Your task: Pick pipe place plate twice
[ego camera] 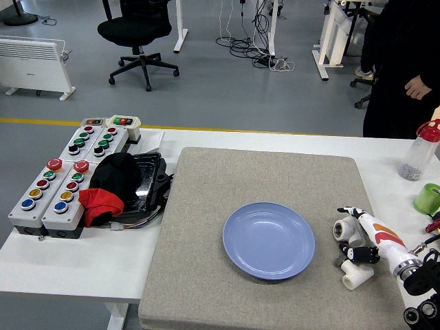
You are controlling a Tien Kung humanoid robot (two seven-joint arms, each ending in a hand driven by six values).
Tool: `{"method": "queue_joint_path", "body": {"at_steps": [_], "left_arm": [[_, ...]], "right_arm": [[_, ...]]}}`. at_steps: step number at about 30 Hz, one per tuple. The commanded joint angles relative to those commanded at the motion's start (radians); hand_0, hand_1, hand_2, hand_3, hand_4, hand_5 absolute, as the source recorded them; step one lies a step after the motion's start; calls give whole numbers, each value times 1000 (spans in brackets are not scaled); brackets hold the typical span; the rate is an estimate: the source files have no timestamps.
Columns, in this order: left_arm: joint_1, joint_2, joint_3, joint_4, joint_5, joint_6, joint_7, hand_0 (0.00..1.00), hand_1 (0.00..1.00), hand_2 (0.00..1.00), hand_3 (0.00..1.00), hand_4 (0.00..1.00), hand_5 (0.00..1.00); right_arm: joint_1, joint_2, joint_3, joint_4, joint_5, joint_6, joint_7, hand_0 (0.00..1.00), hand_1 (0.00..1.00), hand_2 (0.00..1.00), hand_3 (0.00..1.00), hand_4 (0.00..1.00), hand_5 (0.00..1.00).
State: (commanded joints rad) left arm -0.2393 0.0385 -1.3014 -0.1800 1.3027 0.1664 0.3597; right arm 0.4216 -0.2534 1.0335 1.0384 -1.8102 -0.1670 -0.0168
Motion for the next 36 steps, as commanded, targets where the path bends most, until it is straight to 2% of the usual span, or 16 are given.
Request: {"method": "queue_joint_path", "body": {"at_steps": [4, 5, 10, 11, 16, 17, 29, 33, 36], "left_arm": [[-2, 0, 2, 0, -4, 1, -1, 725, 748, 708, 651, 398, 998], [-3, 0, 2, 0, -5, 1, -1, 724, 748, 708, 651, 398, 998], [-6, 1, 3, 0, -7, 1, -1, 724, 748, 708, 651, 398, 998], [-7, 1, 2, 0, -7, 0, -1, 724, 747, 707, 651, 398, 998], [-9, 0, 2, 0, -6, 0, 0, 724, 747, 707, 651, 398, 998], [-9, 0, 2, 0, -6, 0, 0, 724, 747, 706, 649, 397, 998], [-11, 1, 0, 0, -2, -1, 1, 724, 747, 706, 650, 396, 998], [-11, 1, -2, 0, 0, 0, 1, 724, 747, 706, 650, 396, 998], [-12, 2, -2, 0, 1, -1, 1, 723, 747, 706, 650, 396, 998]], "right_arm": [[4, 1, 2, -9, 1, 5, 3, 711, 710, 736, 759, 672, 255], [5, 2, 2, -10, 1, 6, 4, 584, 631, 642, 720, 612, 216], [9, 4, 1, -19, 0, 3, 7, 584, 631, 642, 720, 612, 216], [10, 4, 1, -19, 1, 2, 8, 434, 528, 585, 682, 537, 177], [10, 4, 4, -17, 7, -7, 14, 434, 528, 585, 682, 537, 177], [11, 4, 5, -17, 8, -8, 15, 357, 472, 560, 645, 502, 167], [9, 3, 17, 8, 18, -36, 32, 328, 451, 544, 623, 472, 157], [5, 1, 18, 47, 16, -48, 34, 328, 451, 544, 623, 472, 157], [5, -1, 8, 104, 13, -65, 37, 326, 451, 545, 617, 465, 153]]}}
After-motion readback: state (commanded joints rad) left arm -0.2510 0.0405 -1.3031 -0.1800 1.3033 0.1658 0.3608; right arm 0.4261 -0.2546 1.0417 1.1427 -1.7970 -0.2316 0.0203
